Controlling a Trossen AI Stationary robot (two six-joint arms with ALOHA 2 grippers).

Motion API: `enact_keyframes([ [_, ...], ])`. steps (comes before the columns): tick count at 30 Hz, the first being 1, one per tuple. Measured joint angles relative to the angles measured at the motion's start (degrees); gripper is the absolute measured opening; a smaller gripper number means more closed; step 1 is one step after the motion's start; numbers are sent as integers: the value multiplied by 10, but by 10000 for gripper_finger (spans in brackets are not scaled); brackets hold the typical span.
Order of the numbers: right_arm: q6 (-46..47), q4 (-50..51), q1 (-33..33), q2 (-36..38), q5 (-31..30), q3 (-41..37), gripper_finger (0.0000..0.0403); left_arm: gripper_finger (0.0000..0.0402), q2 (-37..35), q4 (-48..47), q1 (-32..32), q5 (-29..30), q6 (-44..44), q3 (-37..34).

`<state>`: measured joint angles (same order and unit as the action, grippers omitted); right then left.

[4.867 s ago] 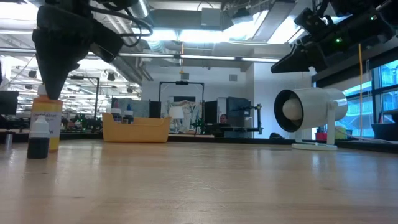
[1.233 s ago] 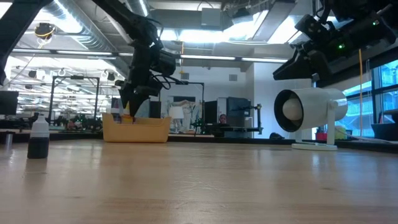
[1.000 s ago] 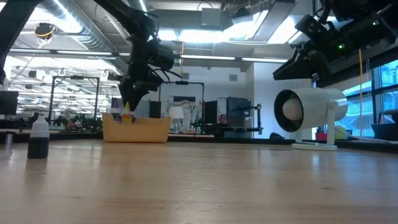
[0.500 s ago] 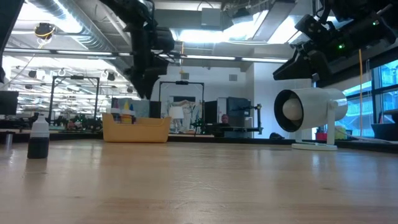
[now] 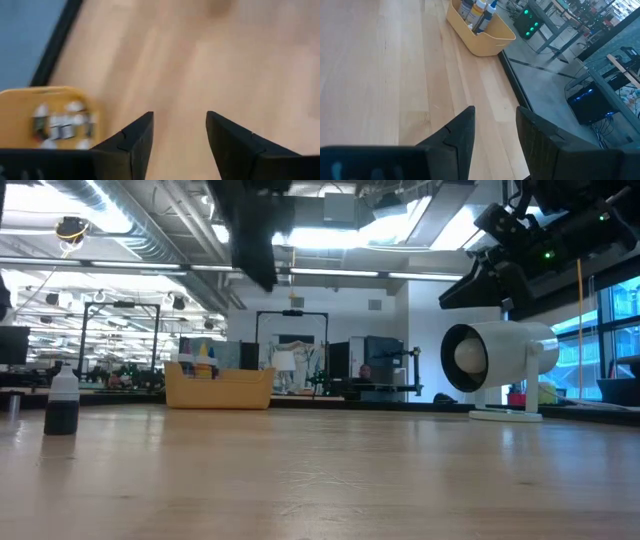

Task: Pick & Place food coloring
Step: Put the small pink food coloring bottle into the yellow bin

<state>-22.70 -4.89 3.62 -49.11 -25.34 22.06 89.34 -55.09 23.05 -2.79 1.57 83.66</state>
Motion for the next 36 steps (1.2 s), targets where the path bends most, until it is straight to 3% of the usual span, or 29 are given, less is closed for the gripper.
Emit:
enact_keyframes([
  [7, 1, 0, 0, 0, 0, 0, 145, 179, -47, 12, -173, 8, -112, -50],
  [16, 14, -10, 0, 0, 34, 0, 145, 178, -19, 106, -334, 18, -200, -122],
  [20, 13, -18, 0, 0, 61, 0, 145, 181, 1, 107, -369, 18, -201, -139],
  [36, 13, -25, 0, 0, 60, 0, 145, 180, 7, 85, -438, 48, -366, -237],
])
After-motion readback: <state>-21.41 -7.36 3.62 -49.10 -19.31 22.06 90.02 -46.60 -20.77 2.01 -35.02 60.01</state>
